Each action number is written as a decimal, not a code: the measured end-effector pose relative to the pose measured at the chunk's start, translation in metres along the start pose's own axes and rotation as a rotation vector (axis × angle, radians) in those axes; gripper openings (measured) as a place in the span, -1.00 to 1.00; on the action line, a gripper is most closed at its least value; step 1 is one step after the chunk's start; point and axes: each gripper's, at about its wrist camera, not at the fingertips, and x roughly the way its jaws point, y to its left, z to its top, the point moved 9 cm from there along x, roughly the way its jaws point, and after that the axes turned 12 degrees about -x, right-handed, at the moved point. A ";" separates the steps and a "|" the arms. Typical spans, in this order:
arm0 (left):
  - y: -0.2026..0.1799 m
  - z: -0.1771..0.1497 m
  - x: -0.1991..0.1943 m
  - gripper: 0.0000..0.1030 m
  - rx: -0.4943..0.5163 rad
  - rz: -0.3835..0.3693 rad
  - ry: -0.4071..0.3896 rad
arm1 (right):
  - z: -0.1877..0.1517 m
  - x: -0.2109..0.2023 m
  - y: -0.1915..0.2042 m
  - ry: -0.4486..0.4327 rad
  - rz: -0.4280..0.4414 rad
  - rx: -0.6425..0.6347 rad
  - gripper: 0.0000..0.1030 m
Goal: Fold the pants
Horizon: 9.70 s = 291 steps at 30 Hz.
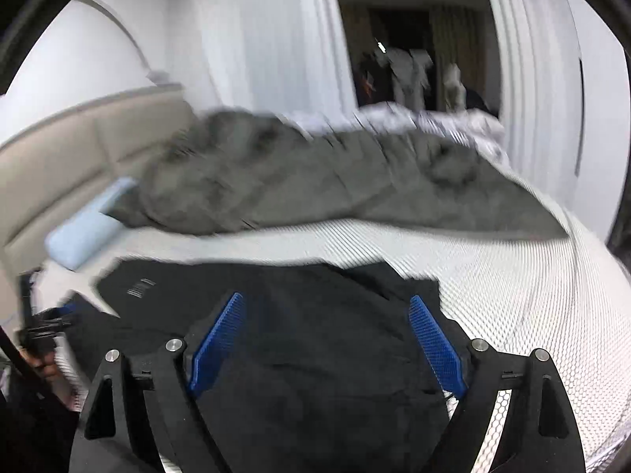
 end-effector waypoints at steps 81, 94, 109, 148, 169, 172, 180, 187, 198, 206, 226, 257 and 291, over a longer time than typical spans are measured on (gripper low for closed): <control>0.067 -0.044 0.054 0.96 -0.076 0.226 0.189 | -0.163 0.088 0.051 0.411 -0.139 0.086 0.34; 0.017 -0.101 0.097 0.97 0.158 0.161 0.291 | -0.175 0.105 0.191 0.426 0.100 -0.131 0.56; 0.159 -0.038 0.050 0.97 -0.098 0.398 0.149 | -0.169 0.074 0.072 0.333 -0.154 0.072 0.71; 0.046 0.045 0.262 0.97 0.107 0.312 0.308 | -0.065 0.284 0.051 0.459 -0.112 0.052 0.82; 0.117 0.052 0.252 0.95 -0.118 0.463 0.316 | -0.114 0.260 -0.061 0.521 -0.411 0.302 0.91; 0.083 0.047 0.234 0.95 -0.104 0.357 0.314 | -0.100 0.240 -0.028 0.480 -0.376 0.217 0.91; 0.058 -0.003 0.218 0.97 0.004 0.381 0.358 | -0.109 0.277 0.075 0.551 -0.115 -0.005 0.92; 0.093 0.020 0.154 0.97 -0.093 0.456 0.214 | -0.124 0.225 -0.015 0.527 -0.354 0.130 0.92; 0.018 -0.064 0.102 0.98 0.080 0.277 0.292 | -0.121 0.147 0.158 0.370 0.029 -0.051 0.93; 0.105 -0.063 0.063 0.98 -0.094 0.444 0.218 | -0.178 0.128 0.094 0.482 -0.263 -0.083 0.97; 0.227 -0.055 -0.038 0.96 -0.549 0.317 0.079 | -0.170 0.011 0.058 0.286 -0.229 0.139 0.97; 0.290 -0.032 -0.035 0.22 -0.866 0.095 0.006 | -0.231 -0.034 -0.014 0.157 -0.124 0.528 0.94; 0.286 -0.016 -0.023 -0.85 -0.827 0.187 -0.088 | -0.216 -0.013 -0.050 0.143 -0.104 0.625 0.11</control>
